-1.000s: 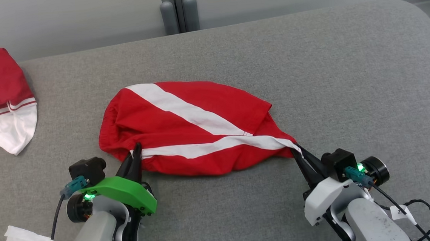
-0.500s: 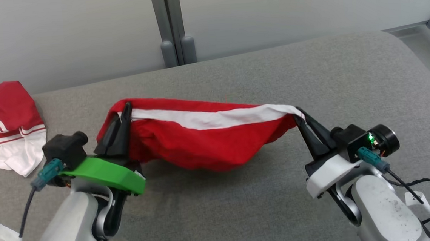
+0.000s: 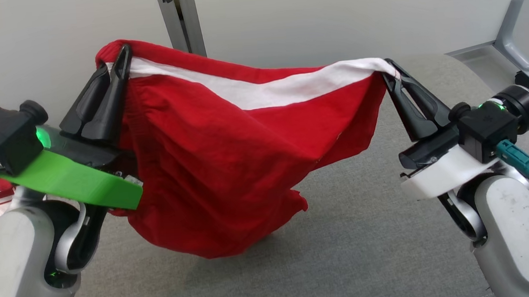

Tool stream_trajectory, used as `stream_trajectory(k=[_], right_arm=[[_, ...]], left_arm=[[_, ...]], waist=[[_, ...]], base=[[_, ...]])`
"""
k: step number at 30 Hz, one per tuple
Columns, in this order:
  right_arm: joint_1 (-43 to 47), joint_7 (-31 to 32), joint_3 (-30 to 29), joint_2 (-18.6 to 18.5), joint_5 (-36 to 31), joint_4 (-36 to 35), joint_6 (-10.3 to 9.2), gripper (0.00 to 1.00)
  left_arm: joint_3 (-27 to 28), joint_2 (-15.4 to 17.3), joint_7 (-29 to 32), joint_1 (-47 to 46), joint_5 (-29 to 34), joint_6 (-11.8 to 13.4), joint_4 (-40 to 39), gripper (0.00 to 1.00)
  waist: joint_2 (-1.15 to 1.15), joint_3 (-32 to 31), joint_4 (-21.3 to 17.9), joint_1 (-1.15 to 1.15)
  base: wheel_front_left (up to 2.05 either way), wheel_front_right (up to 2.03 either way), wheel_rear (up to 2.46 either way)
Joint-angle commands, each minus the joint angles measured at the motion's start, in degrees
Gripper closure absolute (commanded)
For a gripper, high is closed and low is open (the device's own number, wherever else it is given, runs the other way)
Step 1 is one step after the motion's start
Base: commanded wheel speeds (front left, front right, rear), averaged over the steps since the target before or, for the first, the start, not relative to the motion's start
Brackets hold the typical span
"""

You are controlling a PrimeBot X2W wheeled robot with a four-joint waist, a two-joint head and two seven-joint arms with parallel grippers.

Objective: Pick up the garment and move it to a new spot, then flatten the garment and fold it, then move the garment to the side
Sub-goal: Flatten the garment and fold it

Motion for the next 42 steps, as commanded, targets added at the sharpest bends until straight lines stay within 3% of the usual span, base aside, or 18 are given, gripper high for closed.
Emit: stream_trajectory(k=[1, 8, 13, 15, 22, 26, 29, 34, 37, 42], right_arm=[[-0.81, 0.89, -0.33, -0.64, 0.45, -0.74, -0.06, 1.0], [-6.31, 2.52, 0.75, -1.8, 0.84, 1.79, -0.06, 1.0], [-17.79, 1.52, 2.48, -2.72, 1.17, 8.63, -0.06, 1.0], [-23.68, 0.3, 2.05, -2.22, 1.26, 12.53, -0.07, 1.0], [-44.74, -6.22, 0.11, -0.93, -3.58, 26.57, -0.06, 1.0], [-51.2, -8.48, -0.7, 0.29, -6.25, 32.09, -0.07, 1.0], [-50.95, -9.36, -0.79, 1.45, -7.84, 34.62, -0.07, 1.0], [-42.42, -9.85, 2.23, 3.1, -8.59, 35.26, -0.07, 1.0], [-35.99, -9.84, 3.36, 2.81, -7.71, 33.49, -0.07, 1.0], [-25.89, -9.86, 3.67, 2.34, -6.63, 29.12, -0.07, 1.0]], left_arm=[[0.15, 0.64, 0.74, -0.98, -0.57, 0.33, -0.02, 1.0], [-0.71, -1.47, 3.28, -6.08, -2.84, -1.14, 3.01, 1.0], [-1.63, -3.55, 4.15, -15.86, -2.43, -3.55, 9.77, 1.0], [-1.15, -5.88, 3.62, -20.29, -4.24, -4.24, 13.88, 1.0], [-1.16, -11.36, -4.95, -37.66, -0.85, -6.13, 29.11, 1.0], [-2.47, -13.18, -10.52, -42.54, 0.61, -6.62, 36.06, 1.0], [-3.53, -14.02, -13.27, -41.81, 0.04, -6.9, 39.93, 1.0], [-5.61, -14.61, -16.31, -34.64, -1.97, -7.11, 42.83, 1.0], [-6.68, -14.05, -16.66, -28.92, -2.93, -7.14, 41.28, 1.0], [-2.52, -14.93, -16.65, -18.04, -3.13, -7.15, 34.56, 1.0]], waist=[[0.0, 1.01, -0.33, 0.0], [0.0, 7.53, -0.6, 0.0], [0.0, 14.83, -0.58, 0.0], [0.0, 17.1, -0.7, 0.0], [0.0, 22.83, -0.61, 0.0], [0.0, 24.68, -0.5, 0.0], [0.0, 25.4, -0.53, 0.0], [0.0, 25.8, -0.24, 0.0], [0.0, 25.48, 0.15, 0.0], [0.0, 23.69, 0.97, 0.0]], base=[[0.0, 0.0, 0.0], [0.0, 0.0, 0.0], [0.0, 0.0, 0.0], [0.0, 0.0, 0.0], [0.0, 0.0, 0.0], [0.0, 0.0, 0.0], [0.0, 0.0, 0.0], [0.0, 0.0, 0.0], [0.0, 0.0, 0.0], [0.0, 0.0, 0.0]])
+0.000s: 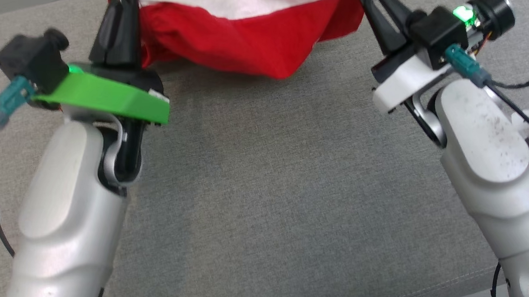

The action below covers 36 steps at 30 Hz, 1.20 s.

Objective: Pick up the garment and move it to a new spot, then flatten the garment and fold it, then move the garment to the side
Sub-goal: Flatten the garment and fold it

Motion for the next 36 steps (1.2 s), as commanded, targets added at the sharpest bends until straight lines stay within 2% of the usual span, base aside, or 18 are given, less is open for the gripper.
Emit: stream_trajectory(k=[1, 5, 15, 25, 30, 36], right_arm=[[3.07, -0.25, 0.06, -0.3, 0.78, -1.43, -0.08, 1.0], [10.7, -0.25, -1.52, -0.72, 0.91, -5.31, -0.07, 1.0], [28.52, 0.0, -4.88, 1.14, -0.57, -14.16, -0.07, 1.0], [45.93, 6.3, -8.44, 3.26, -1.0, -27.41, -0.08, 1.0], [48.67, 9.57, -10.24, 2.62, -1.05, -31.74, -0.08, 1.0], [42.63, 11.48, -9.87, -0.52, -0.86, -29.02, -0.08, 1.0]], left_arm=[[0.99, -0.4, -0.23, 3.56, 0.68, -0.28, -2.13, 1.0], [2.56, -1.51, -0.23, 12.46, 2.84, -0.29, -7.79, 1.0], [3.05, -2.96, -0.18, 31.97, 7.02, -0.3, -17.93, 1.0], [4.28, -4.63, -0.18, 46.59, 6.99, -0.3, -23.96, 1.0], [4.65, -6.28, -0.17, 50.77, 6.57, -0.3, -24.52, 1.0], [4.08, -8.68, -0.17, 49.23, 3.91, -0.3, -21.53, 1.0]], waist=[[0.0, -1.42, 0.66, -0.01], [0.0, -4.15, 1.41, -0.01], [0.0, -12.97, 2.35, -0.01], [0.0, -18.5, 3.36, -0.01], [0.0, -17.69, 4.44, -0.01], [0.0, -14.05, 6.43, -0.01]], base=[[0.0, 0.0, 0.0], [0.0, 0.0, 0.0], [0.0, 0.0, 0.0], [0.0, 0.0, 0.0], [0.0, 0.0, 0.0], [0.0, 0.0, 0.0]])
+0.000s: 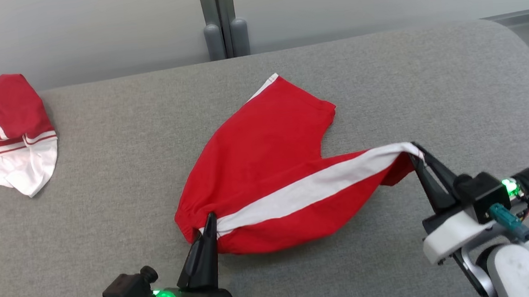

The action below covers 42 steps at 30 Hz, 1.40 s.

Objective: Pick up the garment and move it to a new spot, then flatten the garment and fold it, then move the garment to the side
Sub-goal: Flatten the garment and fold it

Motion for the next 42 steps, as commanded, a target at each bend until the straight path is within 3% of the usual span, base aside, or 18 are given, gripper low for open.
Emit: stream_trajectory(k=[1, 10, 16, 23, 32, 33, 37, 38, 39, 41, 42], right_arm=[[-2.63, 0.17, 0.44, -0.73, 0.35, 1.46, -0.07, 1.0], [-22.88, 1.19, 9.3, -8.23, 2.46, 16.86, -0.08, 1.0], [-37.35, 1.18, 16.78, -10.19, 5.57, 28.55, -0.08, 1.0], [-50.38, -0.4, 26.0, -11.69, 8.63, 40.46, -0.08, 1.0], [-60.67, -4.36, 33.78, -10.29, 12.77, 52.28, -0.08, 1.0], [-61.59, -4.8, 34.69, -10.02, 13.24, 53.6, -0.08, 0.93], [-64.08, -6.13, 36.86, -9.41, 15.44, 58.08, -0.08, 0.43], [-64.61, -6.4, 37.12, -9.35, 15.87, 58.98, -0.08, 0.13], [-65.19, -6.8, 37.34, -9.33, 16.23, 60.18, -0.08, 0.0], [-66.09, -7.74, 37.44, -9.19, 16.68, 62.14, -0.08, 0.0], [-66.41, -8.15, 37.37, -9.04, 16.85, 62.98, -0.08, 0.0]], left_arm=[[0.53, -0.24, -0.02, -1.66, -0.68, -0.29, 0.97, 1.0], [3.64, -1.78, -0.02, -10.09, -5.58, 0.14, 8.25, 1.0], [2.28, -1.77, -0.02, -17.19, -9.8, 2.26, 11.21, 1.0], [1.36, -1.78, -0.02, -23.24, -13.97, 4.3, 12.85, 1.0], [1.52, -1.77, -0.02, -25.21, -17.22, 4.82, 13.02, 1.0], [1.02, -1.78, -0.02, -25.22, -17.49, 4.86, 13.13, 1.0], [-0.83, -1.75, -0.02, -25.4, -18.52, 5.15, 13.31, 1.0], [-1.24, -1.76, -0.02, -25.44, -18.56, 5.23, 13.31, 1.0], [-1.56, -1.76, -0.02, -25.48, -18.64, 5.28, 13.27, 1.0], [-2.0, -1.75, -0.02, -25.66, -18.72, 5.36, 13.09, 1.0], [-2.25, -1.75, -0.02, -25.72, -18.52, 5.31, 13.05, 0.86]], waist=[[0.0, 2.79, 1.83, 0.0], [0.0, 10.1, 5.56, 0.0], [0.0, 14.79, 7.6, 0.0], [0.0, 18.86, 10.2, 0.0], [0.0, 20.89, 12.52, 0.0], [0.0, 21.0, 12.74, 0.0], [0.0, 21.23, 13.37, 0.0], [0.0, 21.25, 13.49, 0.0], [0.0, 21.26, 13.62, 0.0], [0.0, 21.24, 13.76, 0.0], [0.0, 21.2, 13.75, 0.0]], base=[[0.0, 0.0, 0.0], [0.0, 0.0, 0.0], [0.0, 0.0, 0.0], [0.0, 0.0, 0.0], [0.0, 0.0, 0.0], [0.0, 0.0, 0.0], [0.0, 0.0, 0.0], [0.0, 0.0, 0.0], [0.0, 0.0, 0.0], [0.0, 0.0, 0.0], [0.0, 0.0, 0.0]])
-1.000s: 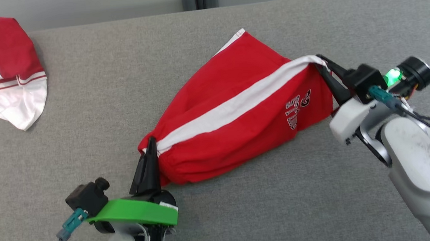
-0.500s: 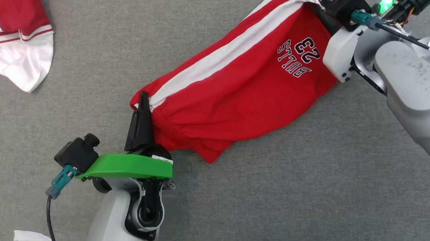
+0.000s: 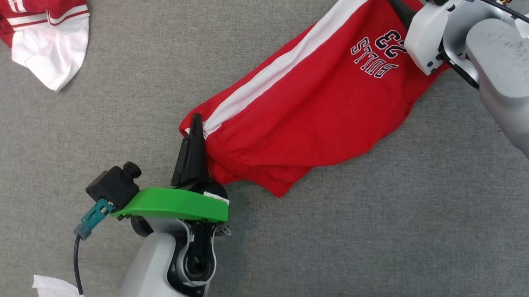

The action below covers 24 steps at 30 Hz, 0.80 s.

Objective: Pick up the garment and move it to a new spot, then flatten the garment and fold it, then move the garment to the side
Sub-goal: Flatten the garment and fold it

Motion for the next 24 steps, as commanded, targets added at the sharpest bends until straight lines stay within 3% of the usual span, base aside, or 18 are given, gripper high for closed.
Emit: stream_trajectory(k=[1, 2, 3, 18, 24], right_arm=[[-0.72, -0.81, 0.05, 0.16, 0.35, 1.28, -0.08, 0.0], [-0.99, -1.15, 0.05, 0.34, 0.4, 1.99, -0.08, 0.0], [-1.27, -1.67, -0.02, 0.53, 0.57, 2.74, -0.08, 0.0], [1.66, -3.75, 1.73, 0.61, 5.06, 7.76, -0.08, 0.0], [3.44, 0.66, 3.41, 0.42, 10.31, 8.84, -0.08, 0.0]], left_arm=[[-0.28, 0.12, -0.01, -1.04, 0.09, 0.1, 0.08, 0.58], [-0.44, 0.12, -0.01, -1.04, 0.49, 0.22, 0.22, 0.15], [-0.6, 0.12, -0.01, -1.04, 1.16, 0.35, 0.39, 0.0], [2.89, 0.13, -0.01, 5.6, 15.76, 0.27, 1.21, 0.0], [5.79, 0.16, -0.02, 8.79, 21.71, 0.25, 0.01, 0.0]], waist=[[0.0, -0.08, -0.05, 0.0], [0.0, -0.14, -0.1, 0.0], [0.0, -0.25, -0.16, 0.0], [0.0, -5.53, -1.08, 0.0], [0.0, -7.52, -0.25, 0.0]], base=[[0.0, 0.0, 0.0], [0.0, 0.0, 0.0], [0.0, 0.0, 0.0], [0.0, 0.0, 0.0], [0.0, 0.0, 0.0]])
